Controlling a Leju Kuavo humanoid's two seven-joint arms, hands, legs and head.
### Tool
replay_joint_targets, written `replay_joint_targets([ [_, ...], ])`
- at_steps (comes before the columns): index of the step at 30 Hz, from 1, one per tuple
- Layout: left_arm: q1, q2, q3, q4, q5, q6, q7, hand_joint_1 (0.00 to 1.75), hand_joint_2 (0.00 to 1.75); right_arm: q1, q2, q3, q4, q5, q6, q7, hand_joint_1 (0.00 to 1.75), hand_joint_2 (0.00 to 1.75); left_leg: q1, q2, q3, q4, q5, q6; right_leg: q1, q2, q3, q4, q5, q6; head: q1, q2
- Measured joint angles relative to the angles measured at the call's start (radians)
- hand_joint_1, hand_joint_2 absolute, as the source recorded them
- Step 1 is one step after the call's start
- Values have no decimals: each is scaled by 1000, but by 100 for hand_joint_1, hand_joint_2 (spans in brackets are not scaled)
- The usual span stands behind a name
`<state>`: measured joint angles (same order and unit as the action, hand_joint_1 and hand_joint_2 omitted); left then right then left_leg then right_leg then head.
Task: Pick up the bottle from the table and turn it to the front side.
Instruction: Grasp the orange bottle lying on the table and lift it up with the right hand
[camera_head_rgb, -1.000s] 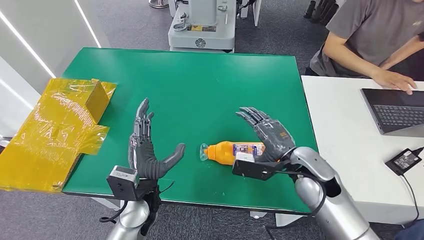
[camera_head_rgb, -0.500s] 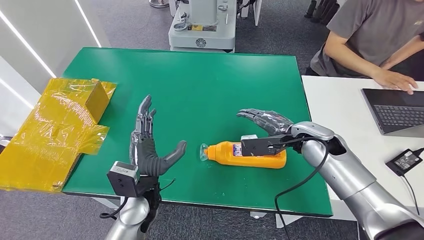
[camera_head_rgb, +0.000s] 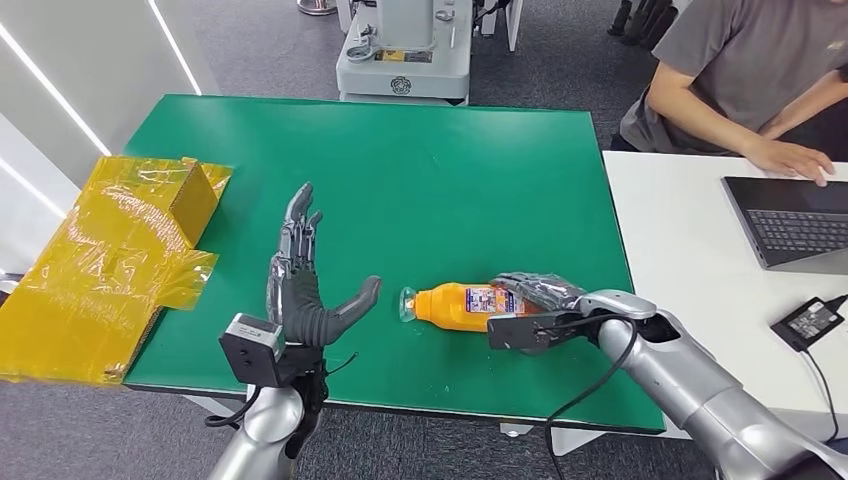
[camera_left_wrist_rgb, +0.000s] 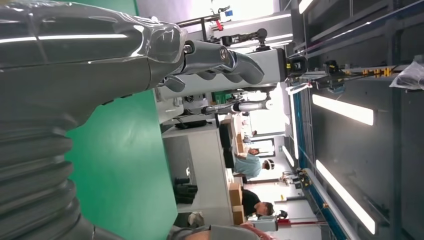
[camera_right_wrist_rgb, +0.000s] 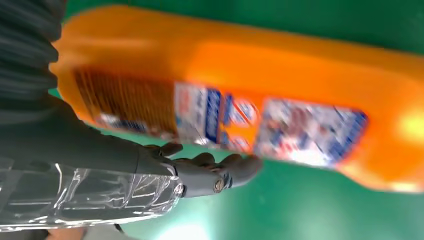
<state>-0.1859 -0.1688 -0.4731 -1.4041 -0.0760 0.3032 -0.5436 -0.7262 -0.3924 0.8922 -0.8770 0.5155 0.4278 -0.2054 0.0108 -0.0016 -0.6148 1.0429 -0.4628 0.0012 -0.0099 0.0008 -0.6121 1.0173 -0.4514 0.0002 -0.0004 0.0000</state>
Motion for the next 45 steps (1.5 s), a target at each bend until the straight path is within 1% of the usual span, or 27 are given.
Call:
replay_joint_targets([
  [9, -11, 1, -12, 19, 9, 1, 7, 0, 175, 6, -33, 20, 9, 34, 9, 43, 0, 175, 0, 0, 0, 0, 0, 0, 0, 0, 0, 0, 0, 0, 0, 0],
  [18, -12, 4, -16, 37, 18, 14, 13, 0, 175, -38, -35, 47, 33, 54, 29, 56, 0, 175, 0, 0, 0, 0, 0, 0, 0, 0, 0, 1, 0, 0, 0, 0],
  [19, -12, 5, -16, 37, 18, 16, 13, 0, 175, -46, -34, 50, 37, 57, 29, 56, 14, 175, 0, 0, 0, 0, 0, 0, 0, 0, 0, 1, 0, 0, 0, 0],
  [20, -12, 5, -17, 37, 18, 18, 14, 0, 175, -54, -34, 54, 42, 59, 28, 55, 51, 175, 0, 0, 0, 0, 0, 0, 0, 0, 0, 1, 0, 0, 0, 0],
  [22, -11, 6, -17, 37, 17, 20, 14, 0, 175, -65, -32, 60, 49, 61, 23, 52, 135, 175, 0, 0, 0, 0, 0, 0, 0, 0, 0, 1, 0, 0, 0, 0],
  [23, -11, 7, -17, 37, 17, 21, 14, 0, 175, -69, -31, 63, 53, 63, 17, 48, 164, 175, 0, 0, 0, 0, 0, 0, 0, 0, 0, 1, 0, 0, 0, 0],
  [24, -10, 8, -17, 37, 17, 21, 14, 0, 175, -71, -28, 67, 57, 64, 8, 42, 170, 175, 0, 0, 0, 0, 0, 0, 0, 0, 0, 1, 0, 0, 0, 0],
  [32, -6, 11, -17, 37, 14, 24, 13, 0, 175, -81, -5, 92, 86, 70, -60, 13, 172, 175, 0, 0, 0, 0, 0, 0, 0, 0, 0, 1, 0, 0, 0, 0],
  [40, 1, 17, -17, 37, 14, 29, 13, 0, 175, -89, 16, 104, 103, 78, -69, 1, 175, 175, 0, 0, 0, 0, 0, 0, 0, 0, 0, 1, 0, 0, 0, 0],
  [41, 2, 17, -17, 37, 14, 29, 13, 0, 175, -90, 18, 105, 104, 78, -70, 0, 166, 175, 0, 0, 0, 0, 0, 0, 0, 0, 0, 1, 0, 0, 0, 0],
  [42, 4, 18, -17, 37, 13, 30, 13, 0, 175, -90, 20, 105, 106, 78, -70, -1, 151, 175, 0, 0, 0, 0, 0, 0, 0, 0, 1, 1, 0, 0, 0, 0],
  [44, 6, 18, -17, 37, 13, 32, 13, 0, 175, -91, 23, 106, 108, 78, -69, -1, 64, 175, 0, 0, 0, 0, 0, 0, 0, 0, 0, 1, 0, 0, 0, 0],
  [45, 7, 18, -17, 36, 12, 33, 13, 0, 175, -92, 25, 107, 110, 78, -68, 0, 29, 175, 0, 0, 0, 0, 0, 0, 0, 0, 0, 1, 0, 0, 0, 0],
])
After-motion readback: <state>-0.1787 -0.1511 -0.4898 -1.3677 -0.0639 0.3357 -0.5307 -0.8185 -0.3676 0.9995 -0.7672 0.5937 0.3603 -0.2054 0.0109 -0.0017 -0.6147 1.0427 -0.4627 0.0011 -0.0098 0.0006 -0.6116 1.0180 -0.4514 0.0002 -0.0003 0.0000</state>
